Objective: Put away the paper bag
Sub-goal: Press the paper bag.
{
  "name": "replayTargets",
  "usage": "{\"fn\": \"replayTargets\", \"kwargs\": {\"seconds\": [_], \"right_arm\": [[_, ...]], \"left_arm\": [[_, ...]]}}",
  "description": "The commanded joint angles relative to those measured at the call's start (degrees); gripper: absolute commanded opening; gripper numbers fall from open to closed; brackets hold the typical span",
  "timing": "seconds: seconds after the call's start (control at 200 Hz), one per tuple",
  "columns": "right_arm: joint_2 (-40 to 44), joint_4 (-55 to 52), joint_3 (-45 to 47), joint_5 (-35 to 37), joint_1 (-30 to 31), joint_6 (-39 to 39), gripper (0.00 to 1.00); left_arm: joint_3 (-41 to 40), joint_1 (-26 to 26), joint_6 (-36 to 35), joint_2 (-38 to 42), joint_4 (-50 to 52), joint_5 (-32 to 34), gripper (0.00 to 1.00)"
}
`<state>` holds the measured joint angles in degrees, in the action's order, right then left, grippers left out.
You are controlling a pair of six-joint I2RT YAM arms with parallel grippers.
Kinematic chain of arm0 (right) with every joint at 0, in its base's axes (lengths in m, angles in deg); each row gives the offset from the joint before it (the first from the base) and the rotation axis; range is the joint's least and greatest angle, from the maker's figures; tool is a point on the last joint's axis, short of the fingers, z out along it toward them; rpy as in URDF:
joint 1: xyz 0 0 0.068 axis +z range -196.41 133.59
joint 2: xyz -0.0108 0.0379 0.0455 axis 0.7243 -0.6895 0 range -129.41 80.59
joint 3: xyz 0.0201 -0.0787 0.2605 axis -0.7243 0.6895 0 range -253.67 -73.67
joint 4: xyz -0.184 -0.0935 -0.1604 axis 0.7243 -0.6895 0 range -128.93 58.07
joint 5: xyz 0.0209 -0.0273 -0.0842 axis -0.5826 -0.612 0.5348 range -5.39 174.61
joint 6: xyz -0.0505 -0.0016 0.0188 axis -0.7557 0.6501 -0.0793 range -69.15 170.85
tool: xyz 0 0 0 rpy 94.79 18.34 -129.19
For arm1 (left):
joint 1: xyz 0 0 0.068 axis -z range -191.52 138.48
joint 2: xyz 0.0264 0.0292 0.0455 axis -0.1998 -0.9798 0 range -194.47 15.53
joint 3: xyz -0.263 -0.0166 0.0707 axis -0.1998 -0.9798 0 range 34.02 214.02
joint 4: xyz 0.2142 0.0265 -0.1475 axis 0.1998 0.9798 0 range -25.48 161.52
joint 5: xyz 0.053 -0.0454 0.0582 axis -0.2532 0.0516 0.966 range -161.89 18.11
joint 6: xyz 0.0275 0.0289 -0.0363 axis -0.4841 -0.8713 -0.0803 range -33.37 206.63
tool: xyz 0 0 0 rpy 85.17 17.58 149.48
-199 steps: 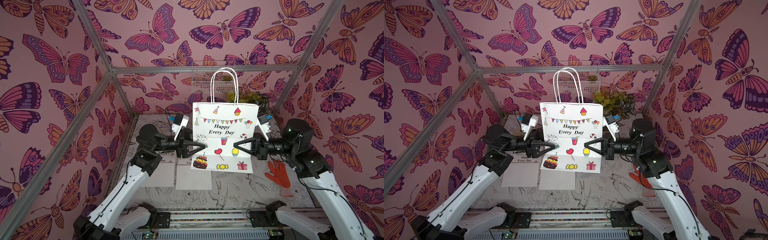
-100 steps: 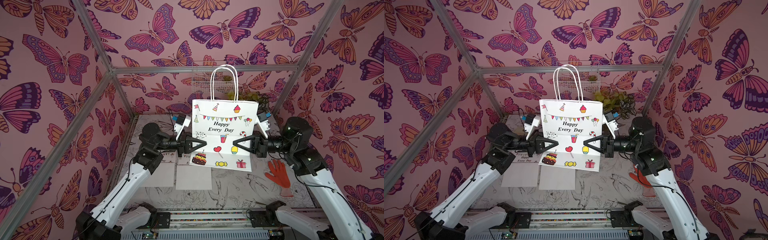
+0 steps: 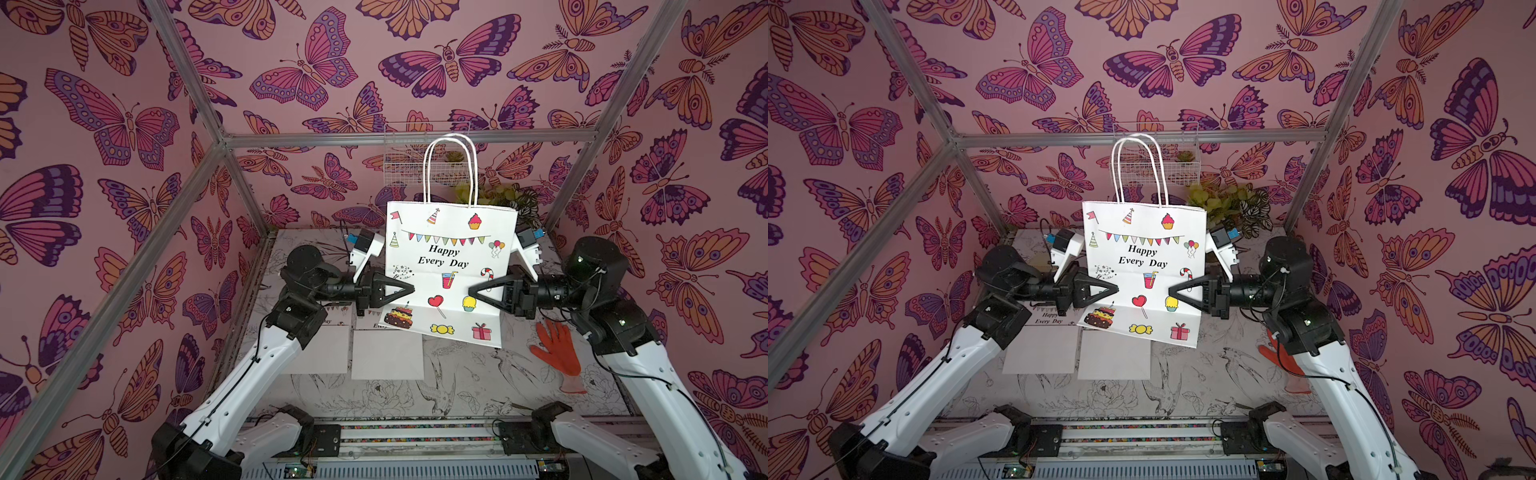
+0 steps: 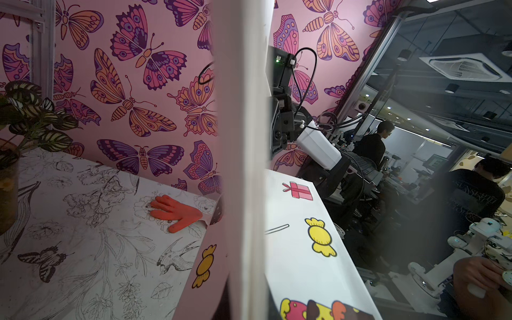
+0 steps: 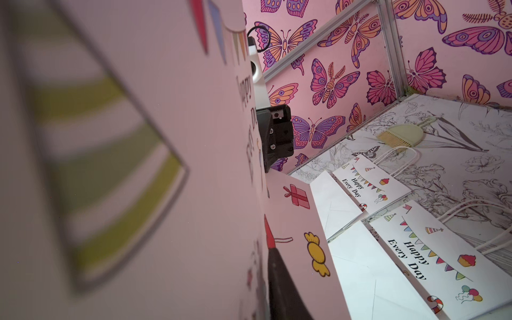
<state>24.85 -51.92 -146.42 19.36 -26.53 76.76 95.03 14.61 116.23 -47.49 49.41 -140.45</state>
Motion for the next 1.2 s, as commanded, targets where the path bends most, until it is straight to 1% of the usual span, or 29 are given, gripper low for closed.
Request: {"fn": "replayTargets", "kwargs": {"seconds": [0.0, 0.085, 0.13, 0.155, 0.22, 0.24, 0.4, 0.421, 0.461, 0.496, 0.516, 0.556, 0.581, 0.601, 0.616, 0.666, 0.701, 0.736, 0.846, 0.891, 0.931, 0.966, 0.986, 1.016, 1.036, 1.051, 1.066, 1.101, 1.196], "right_arm": [[0.8, -0.6, -1.6, -1.5, -1.4, -1.8, 0.31], [0.9, -0.5, -2.0, -1.5, -2.2, -1.8, 0.42], [0.8, -0.5, -2.4, -1.5, -2.3, -1.9, 0.43], [0.8, -0.4, -2.5, -1.5, -2.4, -2.0, 0.37], [0.5, -0.2, -2.8, -1.7, -2.3, -1.8, 0.07], [0.4, -0.1, -3.0, -1.6, -2.3, -1.8, 0.0], [-0.4, 0.6, -3.7, -1.5, -2.4, -1.0, 0.0], [-0.4, 0.7, -3.9, -1.5, -2.3, -1.0, 0.04], [-0.6, 0.7, -4.5, -1.3, -2.4, -1.0, 0.22], [-0.8, 0.8, -5.1, -1.0, -2.3, -1.0, 0.41], [-0.9, 0.9, -5.4, -0.7, -2.4, -1.0, 0.49], [-1.2, 0.9, -6.1, -0.4, -2.4, -1.1, 0.59], [-1.4, 0.9, -6.6, -0.2, -2.3, -1.1, 0.61], [-1.5, 1.0, -7.0, -0.1, -2.3, -1.2, 0.6], [-1.7, 0.9, -7.3, 0.0, -2.3, -1.2, 0.56], [-2.2, 1.0, -8.1, 0.0, -2.3, -1.3, 0.32], [-2.6, 1.0, -8.6, 0.2, -2.4, -1.2, 0.12], [-2.9, 1.0, -8.8, 0.4, -2.4, -1.2, 0.0], [-3.7, 1.5, -9.1, 0.5, -2.4, -0.8, 0.01], [-3.8, 2.0, -8.9, 0.5, -2.4, -0.3, 0.13], [-3.8, 2.9, -8.8, 0.5, -2.3, 0.3, 0.3], [-3.7, 3.6, -8.8, 0.7, -2.4, 0.7, 0.41], [-3.7, 4.2, -8.7, 0.7, -2.4, 1.1, 0.45], [-3.7, 5.1, -8.5, 0.8, -2.4, 1.6, 0.48], [-3.8, 5.8, -8.5, 0.9, -2.4, 1.8, 0.46], [-3.9, 6.1, -8.6, 1.0, -2.4, 1.9, 0.39], [-4.0, 6.2, -8.7, 1.1, -2.3, 2.0, 0.29], [-4.4, 6.0, -9.2, 1.1, -2.3, 1.8, 0.0], [-5.2, 5.2, -10.3, 1.1, -2.4, 1.3, 0.0]], "left_arm": [[1.4, -0.3, -1.5, -0.1, 0.7, 0.9, 0.0], [1.4, -0.3, -1.7, 0.0, 1.0, 0.8, 0.0], [1.6, -0.3, -1.7, -0.1, 1.1, 0.8, 0.0], [1.6, -0.3, -1.8, -0.1, 1.2, 0.9, 0.0], [1.5, -0.3, -1.7, -0.1, 1.1, 0.7, 0.0], [1.5, -0.3, -1.7, -0.2, 1.2, 0.7, 0.0], [1.6, -0.3, -1.8, 0.0, 1.4, 0.5, 0.0], [1.5, -0.3, -1.9, 0.0, 1.5, 0.6, 0.0], [1.5, -0.3, -2.0, 0.0, 1.5, 0.5, 0.0], [1.6, -0.3, -1.9, 0.0, 1.5, 0.4, 0.0], [1.5, -0.3, -1.9, 0.0, 1.6, 0.4, 0.0], [1.6, -0.3, -1.9, 0.0, 1.6, 0.4, 0.0], [1.6, -0.3, -2.0, -0.1, 1.6, 0.4, 0.0], [1.6, -0.3, -2.0, -0.1, 1.6, 0.3, 0.0], [1.6, -0.3, -2.1, -0.1, 1.6, 0.3, 0.0], [1.6, -0.3, -2.1, 0.0, 1.6, 0.3, 0.0], [1.6, -0.3, -2.1, 0.0, 1.8, 0.2, 0.0], [1.6, -0.3, -2.2, 0.0, 1.8, 0.2, 0.0], [1.6, -0.3, -2.4, 0.1, 2.1, 0.1, 0.0], [1.5, -0.3, -2.4, 0.1, 2.2, 0.1, 0.0], [1.6, -0.3, -2.5, 0.2, 2.3, 0.0, 0.0], [1.5, -0.3, -2.6, 0.1, 2.3, 0.0, 0.0], [1.5, -0.3, -2.6, 0.1, 2.3, 0.0, 0.0], [1.6, -0.3, -2.7, 0.1, 2.4, 0.1, 0.0], [1.6, -0.3, -2.7, 0.0, 2.4, 0.1, 0.0], [1.6, -0.3, -2.7, -0.1, 2.4, 0.1, 0.0], [1.7, -0.3, -2.8, -0.2, 2.4, 0.2, 0.0], [1.7, -0.3, -2.8, -0.5, 2.4, 0.3, 0.0], [1.9, -0.3, -2.8, -1.0, 2.4, 0.6, 0.0]]}}
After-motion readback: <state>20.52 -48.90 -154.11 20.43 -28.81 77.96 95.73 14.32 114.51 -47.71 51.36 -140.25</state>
